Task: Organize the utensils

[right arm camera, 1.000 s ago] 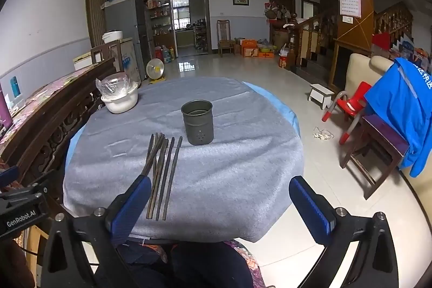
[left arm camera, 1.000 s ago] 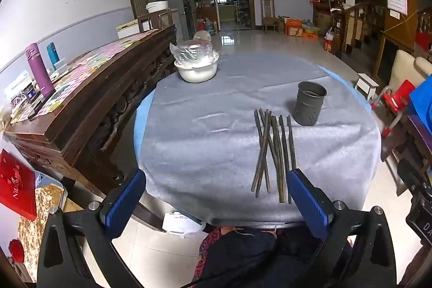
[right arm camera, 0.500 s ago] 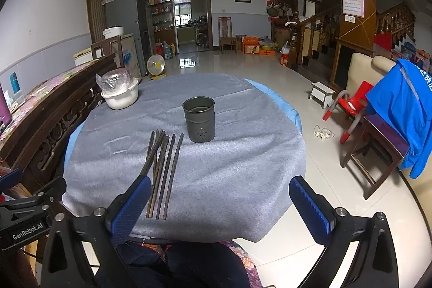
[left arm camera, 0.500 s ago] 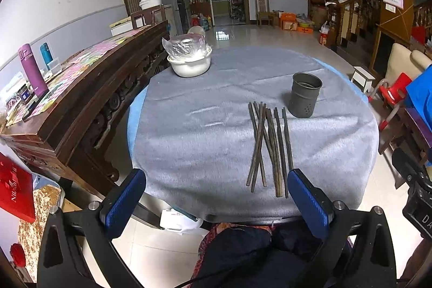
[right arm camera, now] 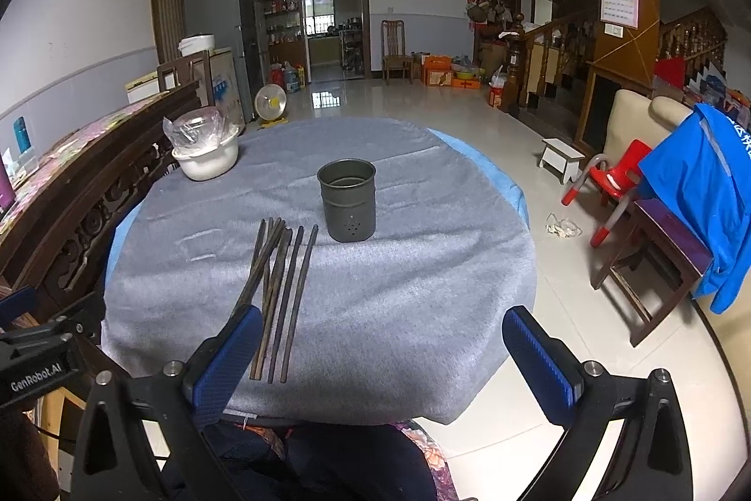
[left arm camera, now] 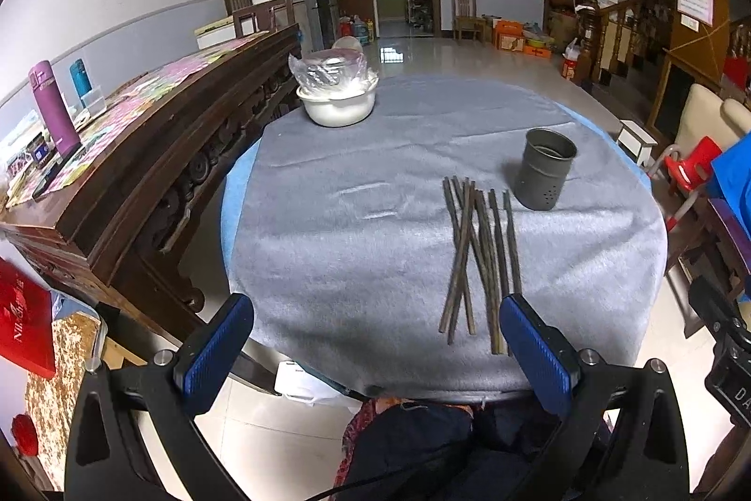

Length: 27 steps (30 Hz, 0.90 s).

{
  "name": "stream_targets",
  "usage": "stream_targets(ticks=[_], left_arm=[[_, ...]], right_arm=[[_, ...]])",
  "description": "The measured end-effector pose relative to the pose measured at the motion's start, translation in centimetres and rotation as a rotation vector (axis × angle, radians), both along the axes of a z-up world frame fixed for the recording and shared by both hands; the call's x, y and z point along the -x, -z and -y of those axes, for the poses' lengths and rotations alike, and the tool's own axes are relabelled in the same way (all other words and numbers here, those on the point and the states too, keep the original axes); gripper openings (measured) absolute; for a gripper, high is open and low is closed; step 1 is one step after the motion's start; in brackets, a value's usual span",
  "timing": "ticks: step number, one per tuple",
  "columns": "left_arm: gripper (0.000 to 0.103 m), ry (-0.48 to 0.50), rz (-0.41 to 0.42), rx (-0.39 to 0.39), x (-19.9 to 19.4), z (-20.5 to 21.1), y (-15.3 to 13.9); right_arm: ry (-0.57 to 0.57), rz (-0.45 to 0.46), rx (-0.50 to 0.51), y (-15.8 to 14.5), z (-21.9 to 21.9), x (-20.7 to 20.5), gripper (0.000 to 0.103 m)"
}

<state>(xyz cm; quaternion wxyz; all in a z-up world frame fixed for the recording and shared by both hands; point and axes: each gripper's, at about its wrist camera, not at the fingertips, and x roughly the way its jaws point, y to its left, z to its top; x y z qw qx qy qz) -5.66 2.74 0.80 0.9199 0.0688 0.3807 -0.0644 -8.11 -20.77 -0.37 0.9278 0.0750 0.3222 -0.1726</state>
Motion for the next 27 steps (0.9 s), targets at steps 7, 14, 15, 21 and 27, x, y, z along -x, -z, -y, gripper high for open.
stream_targets(ticks=[7,14,15,21,27], left_arm=[[0.103,-0.027,-0.034,-0.008,-2.0,-0.7,1.1],[0.103,-0.006,-0.081,-0.034,-4.3,-0.4,2.7],[0.103,-0.004,-0.087,-0.036,-4.6,-0.3,3.0],[0.103,0.043,-0.169,-0.020,-7.9,0.3,5.4],[0.096,0.142,-0.283,0.023,-11.8,2.4,8.5]], right_arm=[[-0.011,0.024,-0.025,0.4,0.4,-2.2,0.103],[-0.035,-0.016,-0.079,1.6,0.3,-4.7,0.103],[-0.037,-0.021,-0.080,1.8,0.3,-5.0,0.103],[-0.074,-0.106,-0.147,4.5,1.8,-8.7,0.102],[-0.138,-0.191,-0.265,8.4,3.4,-14.6,0.047]])
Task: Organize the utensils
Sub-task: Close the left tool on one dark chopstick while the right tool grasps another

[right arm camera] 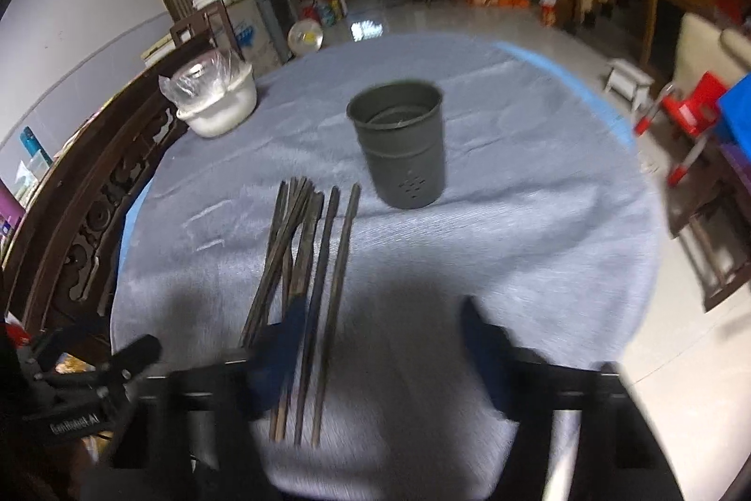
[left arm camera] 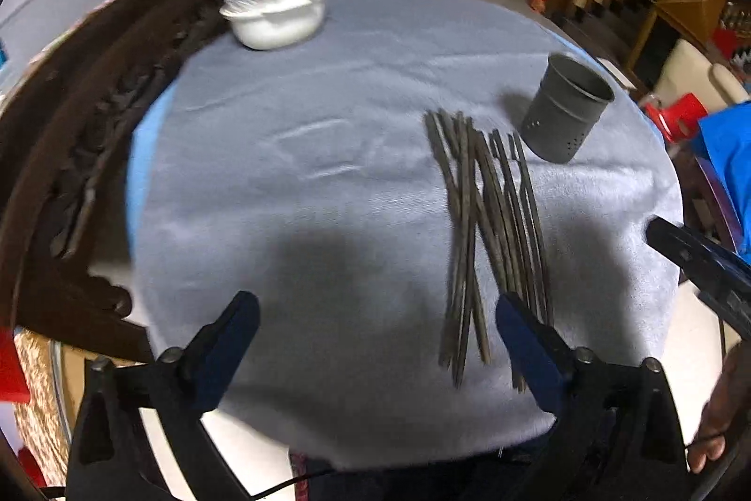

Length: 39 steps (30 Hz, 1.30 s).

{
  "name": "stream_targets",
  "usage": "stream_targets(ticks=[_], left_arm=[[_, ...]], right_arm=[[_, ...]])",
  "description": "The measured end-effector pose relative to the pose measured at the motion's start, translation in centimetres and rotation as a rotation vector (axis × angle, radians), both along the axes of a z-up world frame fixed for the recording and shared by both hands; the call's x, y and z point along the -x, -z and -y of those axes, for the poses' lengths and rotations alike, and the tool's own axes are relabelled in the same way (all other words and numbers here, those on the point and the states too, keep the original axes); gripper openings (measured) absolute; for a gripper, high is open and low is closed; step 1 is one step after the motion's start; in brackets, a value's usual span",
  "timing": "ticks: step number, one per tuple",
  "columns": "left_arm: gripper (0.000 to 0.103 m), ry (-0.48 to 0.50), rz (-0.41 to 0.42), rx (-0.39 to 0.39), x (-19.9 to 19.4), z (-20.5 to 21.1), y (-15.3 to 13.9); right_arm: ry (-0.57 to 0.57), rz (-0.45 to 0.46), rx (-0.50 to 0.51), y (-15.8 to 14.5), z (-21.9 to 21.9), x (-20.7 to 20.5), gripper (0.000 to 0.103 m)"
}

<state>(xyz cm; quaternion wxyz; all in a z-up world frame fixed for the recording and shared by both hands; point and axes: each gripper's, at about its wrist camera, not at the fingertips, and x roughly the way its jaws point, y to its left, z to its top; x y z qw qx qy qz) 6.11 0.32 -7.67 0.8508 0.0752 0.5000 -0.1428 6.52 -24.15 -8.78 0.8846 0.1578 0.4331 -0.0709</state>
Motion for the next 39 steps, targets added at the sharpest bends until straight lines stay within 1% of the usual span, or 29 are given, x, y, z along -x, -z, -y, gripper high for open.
stream_targets(ticks=[2,3,4,5,6,7,8,9,12,13,14,18,21,23,24,26,27,29,31,32,33,36,39], left_arm=[[0.087,0.019,-0.029,0.016,-1.4,0.7,0.8],[0.082,0.021,-0.056,0.017,-2.3,1.1,1.3],[0.073,0.024,-0.073,0.025,-2.8,1.2,1.6],[0.069,0.035,-0.097,0.046,-3.6,1.4,2.0],[0.067,0.047,-0.127,0.064,-4.4,1.7,2.5],[0.063,0.050,-0.148,0.070,-4.9,1.9,2.8],[0.057,0.060,-0.160,0.082,-5.2,2.1,3.0],[0.055,0.086,-0.176,0.106,-5.5,2.5,3.2],[0.049,0.122,-0.209,0.153,-6.5,3.2,3.7],[0.042,0.126,-0.217,0.158,-6.7,3.3,3.8],[0.039,0.130,-0.235,0.161,-7.1,3.5,4.2],[0.037,0.143,-0.297,0.186,-7.8,4.0,5.7],[0.037,0.144,-0.316,0.200,-8.2,4.3,6.3],[0.037,0.137,-0.323,0.197,-8.6,4.4,6.8],[0.035,0.134,-0.335,0.197,-8.7,4.4,7.1],[0.029,0.129,-0.329,0.195,-8.8,4.4,7.3],[0.027,0.125,-0.332,0.199,-8.9,4.2,7.3],[0.018,0.110,-0.356,0.233,-9.2,3.4,7.5],[0.014,0.093,-0.376,0.271,-9.3,2.5,7.7],[0.014,0.084,-0.378,0.276,-9.3,2.1,7.7],[0.013,0.077,-0.378,0.278,-9.3,1.7,7.7],[0.012,0.056,-0.388,0.281,-8.9,0.0,7.7],[0.012,0.039,-0.419,0.307,-8.7,-1.4,7.9]], right_arm=[[-0.016,-0.019,-0.057,1.3,0.2,-1.6,0.040],[-0.016,-0.035,-0.076,2.0,0.3,-2.3,0.040],[-0.020,-0.041,-0.094,2.6,0.3,-3.1,0.040],[-0.026,-0.044,-0.113,3.0,0.4,-3.7,0.039],[-0.030,-0.047,-0.123,3.4,0.2,-4.3,0.038],[-0.031,-0.049,-0.119,3.6,0.1,-4.7,0.038],[-0.035,-0.049,-0.115,3.8,0.1,-5.0,0.035],[-0.040,-0.051,-0.119,4.1,0.0,-5.4,0.031],[-0.038,-0.069,-0.144,5.0,0.2,-6.5,0.028],[-0.033,-0.074,-0.149,5.2,0.2,-6.9,0.027],[-0.027,-0.081,-0.157,5.5,0.4,-7.2,0.026],[-0.025,-0.103,-0.174,6.4,0.3,-8.2,0.026],[-0.027,-0.116,-0.169,6.8,-0.2,-8.7,0.026],[-0.019,-0.133,-0.163,7.2,-0.3,-9.1,0.026],[-0.018,-0.140,-0.163,7.5,-0.3,-9.2,0.026],[-0.016,-0.153,-0.164,7.8,-0.4,-9.4,0.026],[-0.015,-0.155,-0.160,8.0,-0.4,-9.3,0.024],[-0.016,-0.157,-0.140,8.0,-0.6,-9.4,0.021],[-0.013,-0.161,-0.132,8.0,-0.5,-9.4,0.018],[-0.010,-0.163,-0.130,8.0,-0.5,-9.4,0.014],[-0.005,-0.167,-0.122,8.0,-0.3,-9.3,0.013],[0.010,-0.178,-0.084,7.8,0.2,-8.8,0.013],[0.024,-0.193,-0.097,7.7,0.8,-8.5,0.013]])
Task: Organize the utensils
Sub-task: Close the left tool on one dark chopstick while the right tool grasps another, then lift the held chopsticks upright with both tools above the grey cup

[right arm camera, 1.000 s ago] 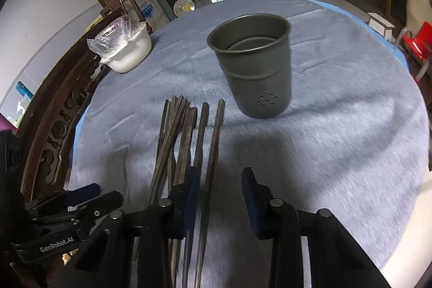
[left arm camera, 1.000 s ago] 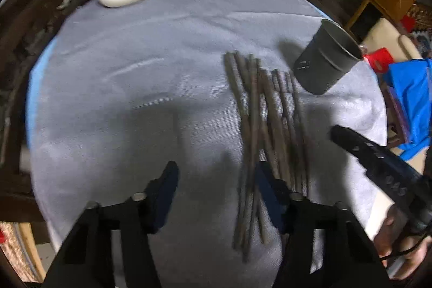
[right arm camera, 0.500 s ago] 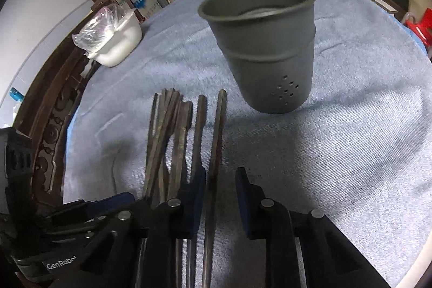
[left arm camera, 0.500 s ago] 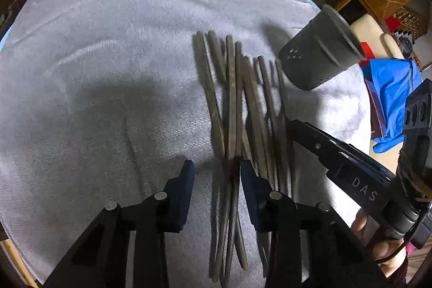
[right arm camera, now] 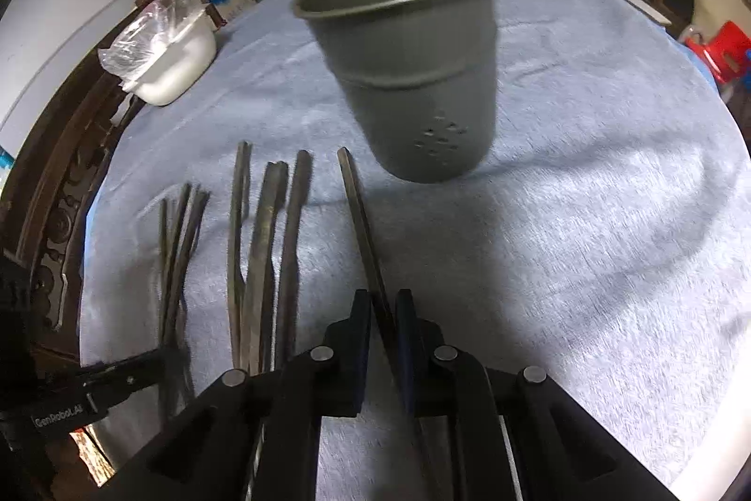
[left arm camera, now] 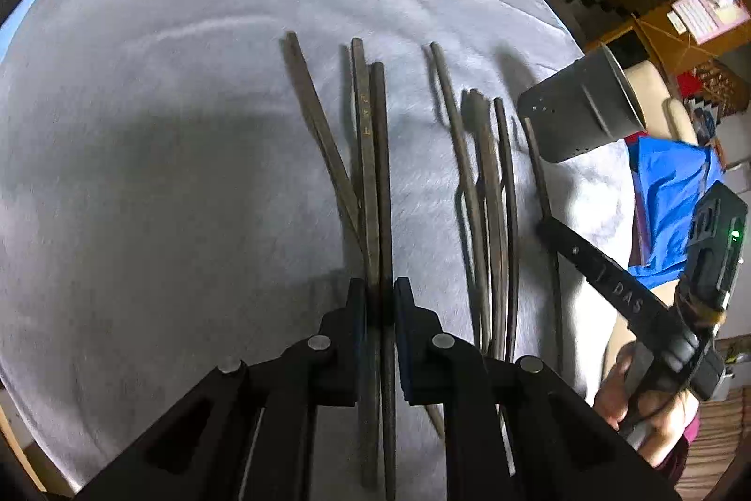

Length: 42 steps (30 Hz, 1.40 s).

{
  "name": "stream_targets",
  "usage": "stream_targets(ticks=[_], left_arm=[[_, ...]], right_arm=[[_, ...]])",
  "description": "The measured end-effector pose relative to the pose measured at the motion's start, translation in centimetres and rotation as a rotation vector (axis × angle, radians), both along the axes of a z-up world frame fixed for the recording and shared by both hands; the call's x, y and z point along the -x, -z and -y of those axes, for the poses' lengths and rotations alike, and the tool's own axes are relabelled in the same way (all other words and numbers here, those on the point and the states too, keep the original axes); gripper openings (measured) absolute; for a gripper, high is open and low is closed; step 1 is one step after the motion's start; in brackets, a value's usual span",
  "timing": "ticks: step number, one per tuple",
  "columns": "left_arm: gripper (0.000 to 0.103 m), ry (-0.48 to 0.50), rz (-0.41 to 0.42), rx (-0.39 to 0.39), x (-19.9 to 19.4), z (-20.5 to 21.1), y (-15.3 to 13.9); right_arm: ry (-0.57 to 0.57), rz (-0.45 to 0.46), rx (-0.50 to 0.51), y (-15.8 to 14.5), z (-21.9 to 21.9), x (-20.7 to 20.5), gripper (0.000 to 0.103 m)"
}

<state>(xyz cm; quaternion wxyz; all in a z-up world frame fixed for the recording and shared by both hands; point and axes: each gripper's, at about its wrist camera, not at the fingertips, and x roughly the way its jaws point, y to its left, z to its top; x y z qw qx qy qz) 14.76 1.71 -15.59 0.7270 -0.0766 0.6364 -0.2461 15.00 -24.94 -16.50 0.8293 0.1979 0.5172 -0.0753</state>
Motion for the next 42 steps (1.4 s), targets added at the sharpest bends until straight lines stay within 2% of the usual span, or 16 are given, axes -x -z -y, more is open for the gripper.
stream_targets(ticks=[5,9,12,16,20,23,27,32,35,42], left_arm=[[0.013,-0.002,-0.015,0.016,-0.1,-0.4,-0.5],[0.013,-0.038,-0.046,0.032,-2.0,-0.4,-0.7],[0.013,-0.023,-0.048,0.014,-3.2,0.4,-0.6],[0.013,-0.012,-0.029,-0.024,-4.0,2.0,-0.8],[0.013,-0.013,-0.031,-0.042,-4.1,2.5,-0.8],[0.014,-0.019,-0.039,-0.063,-4.5,3.0,-0.7],[0.014,-0.043,-0.034,-0.032,-5.2,3.5,-1.7],[0.014,-0.115,-0.030,-0.007,-5.7,2.0,-2.8],[0.014,-0.178,-0.012,-0.037,-6.6,1.4,-3.0],[0.014,-0.268,-0.058,-0.084,-9.3,2.2,-0.3]], right_arm=[[-0.021,-0.023,-0.039,0.0,-0.2,-0.6,0.014],[-0.034,-0.064,-0.013,-0.2,-0.4,-2.0,0.015],[-0.042,-0.076,0.024,-0.3,-0.8,-3.3,0.015],[-0.047,-0.049,0.049,-0.3,-1.5,-3.9,0.015],[-0.074,-0.033,0.078,-0.3,-2.2,-4.7,0.011],[-0.074,-0.022,0.061,-0.1,-2.0,-4.6,0.008],[-0.085,-0.022,0.040,-0.2,-1.4,-3.4,0.007],[-0.067,-0.023,-0.046,0.2,0.1,-2.5,0.007],[-0.071,-0.021,-0.051,0.3,0.1,-2.4,0.007],[-0.077,-0.021,-0.091,0.5,0.6,-2.3,0.007]])
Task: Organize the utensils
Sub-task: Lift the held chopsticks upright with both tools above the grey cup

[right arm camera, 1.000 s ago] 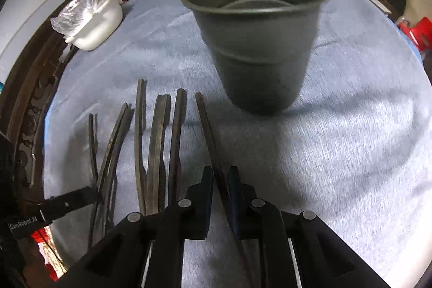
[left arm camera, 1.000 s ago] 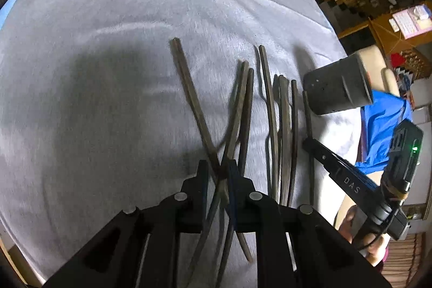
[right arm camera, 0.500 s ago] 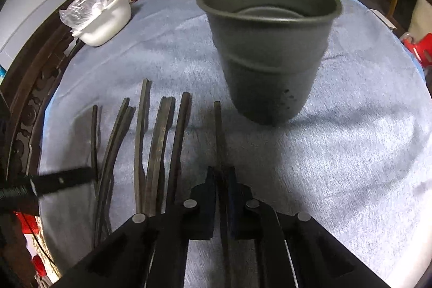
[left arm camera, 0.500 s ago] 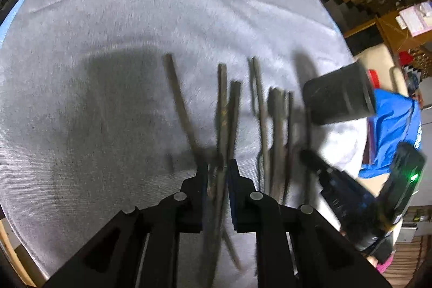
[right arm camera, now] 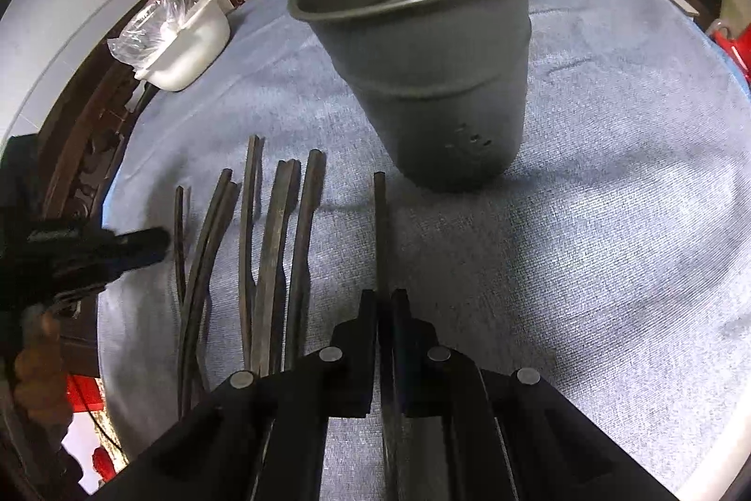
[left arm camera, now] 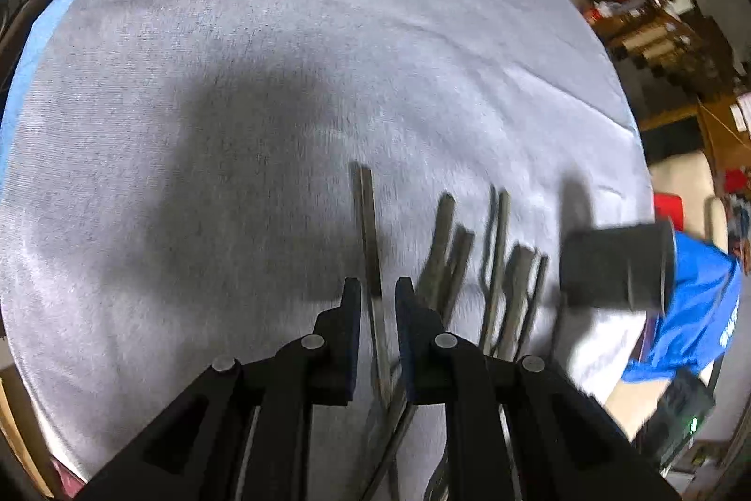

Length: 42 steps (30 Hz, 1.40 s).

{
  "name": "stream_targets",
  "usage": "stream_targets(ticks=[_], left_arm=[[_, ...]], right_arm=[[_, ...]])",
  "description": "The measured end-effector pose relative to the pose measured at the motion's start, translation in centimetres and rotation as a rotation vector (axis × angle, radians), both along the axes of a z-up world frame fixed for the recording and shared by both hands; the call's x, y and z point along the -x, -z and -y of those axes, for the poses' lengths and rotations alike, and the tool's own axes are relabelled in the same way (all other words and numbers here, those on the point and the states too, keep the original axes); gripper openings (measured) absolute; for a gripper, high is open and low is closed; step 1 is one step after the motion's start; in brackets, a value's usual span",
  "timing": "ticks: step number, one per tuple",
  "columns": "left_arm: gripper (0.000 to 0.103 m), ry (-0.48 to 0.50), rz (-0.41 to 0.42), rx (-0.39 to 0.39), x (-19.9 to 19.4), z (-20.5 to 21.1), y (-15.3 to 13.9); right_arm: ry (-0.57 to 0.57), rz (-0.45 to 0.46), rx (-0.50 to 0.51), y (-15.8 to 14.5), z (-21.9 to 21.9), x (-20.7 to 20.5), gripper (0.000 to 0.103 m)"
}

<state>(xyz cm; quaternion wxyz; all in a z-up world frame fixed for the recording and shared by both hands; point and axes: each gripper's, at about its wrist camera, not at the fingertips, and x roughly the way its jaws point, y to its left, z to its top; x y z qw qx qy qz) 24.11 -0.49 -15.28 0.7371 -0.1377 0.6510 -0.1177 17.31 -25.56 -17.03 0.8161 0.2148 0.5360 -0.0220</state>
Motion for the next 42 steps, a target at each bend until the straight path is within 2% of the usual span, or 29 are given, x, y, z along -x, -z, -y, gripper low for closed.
stream_targets(ticks=[5,10,11,15,20,23,25,28,31,32,34,35,36,37,40,41,42], left_arm=[[0.013,-0.018,-0.032,-0.027,-1.2,1.1,1.5],[0.013,-0.014,-0.002,-0.040,-1.0,1.3,1.3],[0.008,-0.015,0.001,-0.049,-0.9,1.3,1.4],[0.007,-0.011,0.035,-0.065,-0.1,1.3,0.9],[0.006,0.006,0.165,-0.055,2.0,1.7,-3.7],[0.005,0.041,0.277,-0.050,3.8,2.3,-7.4],[0.006,0.064,0.319,-0.065,4.9,2.7,-9.0],[0.005,0.068,0.295,-0.028,5.3,1.9,-9.3],[0.005,0.059,0.333,-0.021,6.2,1.0,-10.6],[0.005,0.061,0.344,-0.013,6.6,1.1,-11.0],[0.005,0.073,0.370,-0.007,7.6,0.9,-11.8],[0.005,0.084,0.376,-0.014,7.9,0.7,-12.1],[0.005,0.093,0.369,-0.019,7.9,0.7,-12.0],[0.005,0.090,0.358,-0.021,7.7,0.6,-11.8],[0.005,0.075,0.304,-0.032,6.1,-0.3,-10.4],[0.005,0.063,0.280,-0.037,5.5,-0.5,-9.8],[0.005,0.045,0.258,-0.042,5.1,-0.7,-9.3]], right_arm=[[-0.019,0.007,0.004,0.1,0.1,0.3,0.007],[-0.032,0.056,-0.021,-0.7,0.2,1.0,0.007],[-0.036,0.073,-0.023,-1.1,0.2,1.2,0.007],[-0.058,0.129,-0.034,-3.0,0.1,2.2,0.007],[-0.078,0.220,-0.090,-5.3,0.6,3.0,0.007],[-0.079,0.268,-0.130,-6.6,1.4,3.4,0.007],[-0.077,0.246,-0.085,-6.8,1.5,3.3,0.007],[-0.100,0.194,-0.111,-5.9,1.6,3.1,0.009],[-0.122,0.158,-0.003,-5.0,0.3,2.7,0.010],[-0.137,0.156,0.000,-4.6,-0.1,2.6,0.012],[-0.150,0.123,0.010,-3.7,-0.7,1.9,0.025],[-0.149,0.106,0.021,-3.3,-0.8,1.5,0.042],[-0.146,0.101,0.026,-2.9,-0.8,1.2,0.066],[-0.136,0.106,0.033,-2.9,-0.8,0.9,0.070],[-0.107,0.104,0.088,-3.3,-0.7,0.5,0.069],[-0.110,0.103,0.092,-3.3,-0.7,0.4,0.063],[-0.109,0.100,0.106,-3.4,-0.8,0.3,0.038]])
